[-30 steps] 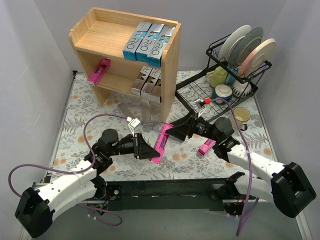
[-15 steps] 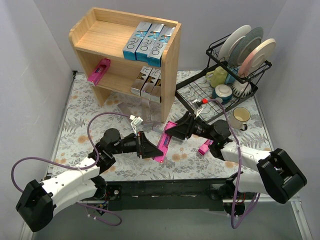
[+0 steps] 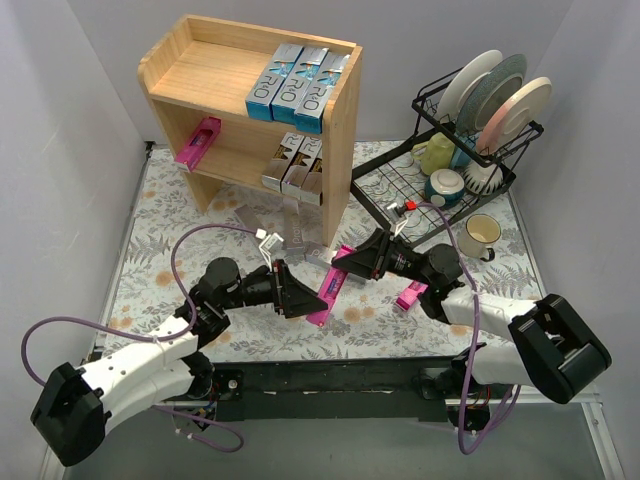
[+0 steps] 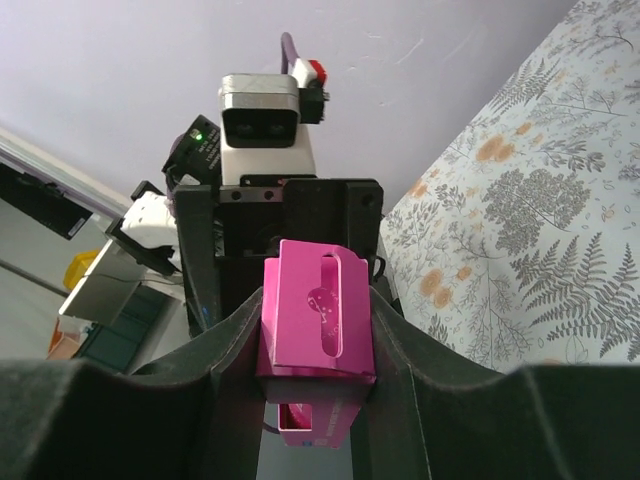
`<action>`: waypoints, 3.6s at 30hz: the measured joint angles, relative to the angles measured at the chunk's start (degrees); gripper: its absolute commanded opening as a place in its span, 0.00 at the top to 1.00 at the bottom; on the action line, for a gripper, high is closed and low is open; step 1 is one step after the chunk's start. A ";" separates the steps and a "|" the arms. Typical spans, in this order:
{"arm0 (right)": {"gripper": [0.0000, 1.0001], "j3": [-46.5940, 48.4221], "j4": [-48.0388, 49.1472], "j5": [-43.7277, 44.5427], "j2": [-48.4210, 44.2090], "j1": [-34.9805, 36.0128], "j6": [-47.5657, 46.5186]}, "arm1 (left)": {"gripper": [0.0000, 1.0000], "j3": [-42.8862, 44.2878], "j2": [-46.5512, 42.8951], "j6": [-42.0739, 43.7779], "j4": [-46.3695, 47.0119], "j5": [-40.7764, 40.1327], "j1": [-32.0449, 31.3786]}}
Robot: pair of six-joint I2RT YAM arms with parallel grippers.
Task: Place and organize the toothpastes onto the shelf
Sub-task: Pick up the toothpaste from the center of the board.
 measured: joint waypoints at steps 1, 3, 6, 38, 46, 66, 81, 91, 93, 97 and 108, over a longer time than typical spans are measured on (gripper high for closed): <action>0.62 -0.22 -0.42 0.04 -0.15 -0.20 0.00 | 0.17 0.00 -0.66 0.42 -0.48 -0.59 0.00; 0.63 -0.42 -1.66 0.31 -0.61 -0.59 0.00 | 0.08 0.00 -1.92 1.40 -1.55 -2.01 0.00; 0.63 -0.52 -4.70 1.49 -1.77 -1.49 0.00 | 0.02 0.00 -3.82 3.41 -3.85 -4.96 0.00; 0.64 -1.38 -43.47 19.65 -20.24 -8.28 6.25 | 0.02 -1.97 -0.26 40.92 6.73 -56.61 -25.62; 0.64 -1.38 -43.43 19.50 -20.37 -8.79 7.32 | 0.02 -2.16 6.08 46.69 14.40 -58.93 -27.39; 0.61 -1.73 -41.33 18.88 -20.37 -8.85 9.68 | 0.51 -2.10 12.83 50.10 21.75 -59.41 -27.58; 0.13 -2.34 -42.80 18.01 -22.43 -9.75 8.83 | 0.64 3.69 4.13 45.00 -0.39 -63.12 -27.89; 0.09 1.22 -61.37 22.21 -28.37 -12.52 -5.62 | 0.64 17.79 -6.27 31.78 -36.33 -73.50 -27.89; 0.08 3.15 -65.53 24.68 -29.94 -12.74 -9.35 | 0.64 22.08 -5.57 28.85 -44.17 -76.08 -27.89; 0.08 7.41 -72.06 29.83 -32.13 -12.94 -16.00 | 0.64 28.87 -2.82 23.32 -58.42 -81.37 -27.89; 0.08 11.56 -79.34 38.10 -33.33 -13.03 -26.36 | 0.67 34.49 -2.03 16.44 -75.47 -89.15 -25.07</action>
